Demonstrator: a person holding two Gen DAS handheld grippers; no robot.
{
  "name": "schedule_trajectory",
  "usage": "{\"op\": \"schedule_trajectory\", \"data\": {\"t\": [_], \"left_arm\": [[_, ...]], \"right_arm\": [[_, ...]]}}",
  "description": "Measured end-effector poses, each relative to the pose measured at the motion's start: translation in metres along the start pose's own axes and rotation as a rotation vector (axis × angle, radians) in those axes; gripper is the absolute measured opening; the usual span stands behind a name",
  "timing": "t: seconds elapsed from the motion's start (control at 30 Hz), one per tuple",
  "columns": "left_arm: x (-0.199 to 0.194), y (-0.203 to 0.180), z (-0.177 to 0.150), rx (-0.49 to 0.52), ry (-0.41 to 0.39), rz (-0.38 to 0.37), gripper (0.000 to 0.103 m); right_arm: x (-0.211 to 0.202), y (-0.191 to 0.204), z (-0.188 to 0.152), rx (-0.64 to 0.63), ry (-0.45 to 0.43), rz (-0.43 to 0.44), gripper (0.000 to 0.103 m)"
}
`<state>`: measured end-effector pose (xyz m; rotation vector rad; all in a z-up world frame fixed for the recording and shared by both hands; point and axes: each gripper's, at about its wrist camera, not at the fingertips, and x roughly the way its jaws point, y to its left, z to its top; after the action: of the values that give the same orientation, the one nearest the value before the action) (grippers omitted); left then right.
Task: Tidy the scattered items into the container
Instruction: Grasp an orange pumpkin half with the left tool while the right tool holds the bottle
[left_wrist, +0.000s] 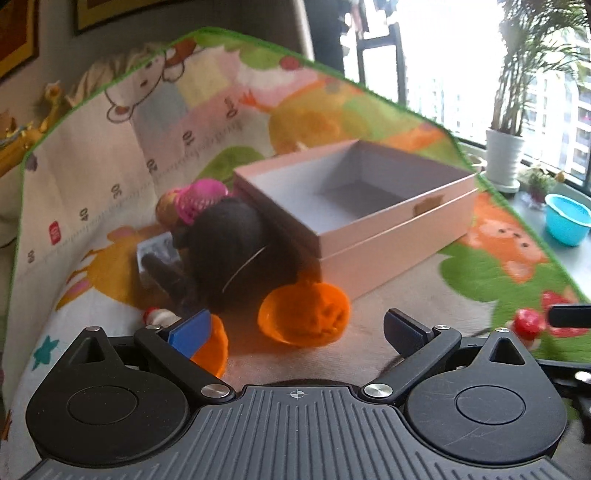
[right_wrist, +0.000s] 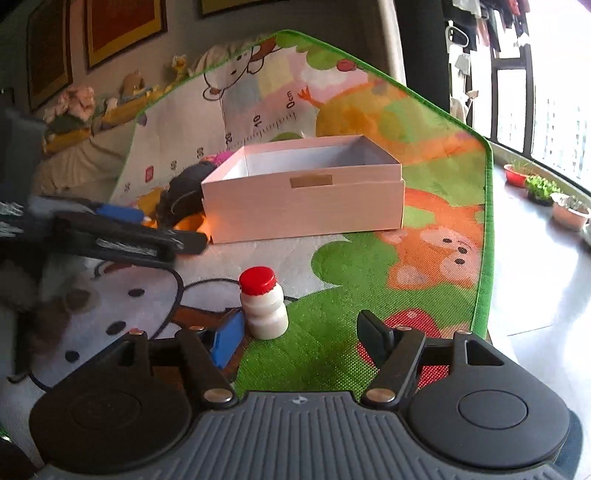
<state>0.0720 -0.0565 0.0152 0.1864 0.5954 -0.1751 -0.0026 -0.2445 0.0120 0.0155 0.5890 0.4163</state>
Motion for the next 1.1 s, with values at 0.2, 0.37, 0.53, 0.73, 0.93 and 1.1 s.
{"op": "schedule_trajectory", "data": {"t": [0.2, 0.37, 0.53, 0.73, 0.93, 1.1], "left_arm": [[0.013, 0.002, -0.001, 0.008, 0.026, -0.03, 0.081], [0.016, 0.002, 0.002, 0.011, 0.024, -0.035, 0.072], [0.014, 0.0, -0.001, 0.016, 0.039, -0.038, 0.061], [-0.01, -0.002, -0.013, 0.01, 0.058, -0.054, 0.061], [-0.056, -0.009, -0.04, 0.046, 0.087, -0.166, 0.062], [-0.08, -0.01, -0.054, 0.073, 0.091, -0.203, 0.062]], "right_arm": [[0.002, -0.004, 0.0, 0.027, 0.006, 0.028, 0.069], [0.002, -0.005, 0.0, 0.036, 0.007, 0.037, 0.07], [0.003, -0.005, 0.0, 0.041, 0.009, 0.039, 0.072], [0.003, -0.005, 0.0, 0.042, 0.012, 0.037, 0.074], [0.004, -0.005, 0.001, 0.041, 0.015, 0.027, 0.078], [0.004, -0.004, 0.001, 0.037, 0.017, 0.013, 0.08]]}}
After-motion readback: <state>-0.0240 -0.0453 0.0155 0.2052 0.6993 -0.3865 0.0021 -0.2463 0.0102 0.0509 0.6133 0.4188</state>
